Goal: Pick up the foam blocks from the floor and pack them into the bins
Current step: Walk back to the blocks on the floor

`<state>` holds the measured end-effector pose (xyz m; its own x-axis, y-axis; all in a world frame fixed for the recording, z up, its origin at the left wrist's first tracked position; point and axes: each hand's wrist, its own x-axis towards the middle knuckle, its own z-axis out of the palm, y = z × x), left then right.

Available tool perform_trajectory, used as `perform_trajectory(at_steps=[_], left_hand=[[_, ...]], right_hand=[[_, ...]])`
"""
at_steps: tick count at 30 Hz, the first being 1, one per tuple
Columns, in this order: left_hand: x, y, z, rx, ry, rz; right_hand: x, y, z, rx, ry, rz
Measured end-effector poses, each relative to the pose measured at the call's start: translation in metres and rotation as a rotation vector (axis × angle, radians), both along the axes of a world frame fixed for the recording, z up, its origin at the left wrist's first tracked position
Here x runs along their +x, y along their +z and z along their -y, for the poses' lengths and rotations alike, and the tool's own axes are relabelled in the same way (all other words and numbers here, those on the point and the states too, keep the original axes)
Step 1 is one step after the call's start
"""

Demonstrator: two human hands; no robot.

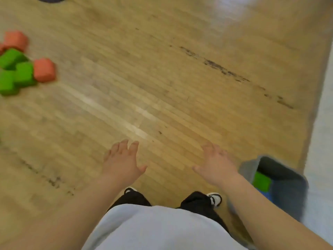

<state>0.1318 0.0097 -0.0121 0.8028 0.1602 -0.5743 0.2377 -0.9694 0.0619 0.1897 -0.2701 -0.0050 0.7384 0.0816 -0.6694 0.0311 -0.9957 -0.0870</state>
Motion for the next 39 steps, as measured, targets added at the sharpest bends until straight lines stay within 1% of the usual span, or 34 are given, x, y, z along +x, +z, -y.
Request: perform_trajectory(at_steps=[4, 7, 11, 17, 20, 24, 29, 33, 36, 39], left_hand=[[-0.080, 0.014, -0.152, 0.044, 0.351, 0.052], [-0.147, 0.027, -0.234, 0.058, 0.628, 0.101], [-0.231, 0.034, -0.285, 0.055, 0.939, 0.154], [-0.313, 0.033, -0.311, 0.070, 1.286, 0.131], [-0.331, 0.031, -0.332, 0.093, 1.383, 0.105], [-0.333, 0.025, -0.379, 0.090, 1.478, 0.070], [-0.312, 0.021, -0.476, 0.106, 1.502, 0.063], [-0.297, 0.030, -0.557, 0.075, 1.511, 0.028], [-0.297, 0.037, -0.615, 0.101, 1.542, 0.045], [-0.306, 0.047, -0.658, 0.092, 1.630, 0.036]], right_hand=[[0.002, 0.006, -0.192, 0.028, 0.390, 0.018], [-0.011, 0.024, -0.319, 0.076, 0.650, 0.050], [-0.042, 0.047, -0.443, 0.115, 0.939, 0.096], [-0.092, 0.050, -0.565, 0.139, 1.288, 0.089], [-0.106, 0.041, -0.618, 0.160, 1.385, 0.089], [-0.106, 0.028, -0.686, 0.188, 1.451, 0.073], [-0.083, 0.011, -0.794, 0.163, 1.458, 0.014], [-0.073, 0.018, -0.892, 0.184, 1.454, -0.028], [-0.081, 0.026, -0.959, 0.204, 1.511, -0.025], [-0.094, 0.036, -1.014, 0.199, 1.581, -0.020]])
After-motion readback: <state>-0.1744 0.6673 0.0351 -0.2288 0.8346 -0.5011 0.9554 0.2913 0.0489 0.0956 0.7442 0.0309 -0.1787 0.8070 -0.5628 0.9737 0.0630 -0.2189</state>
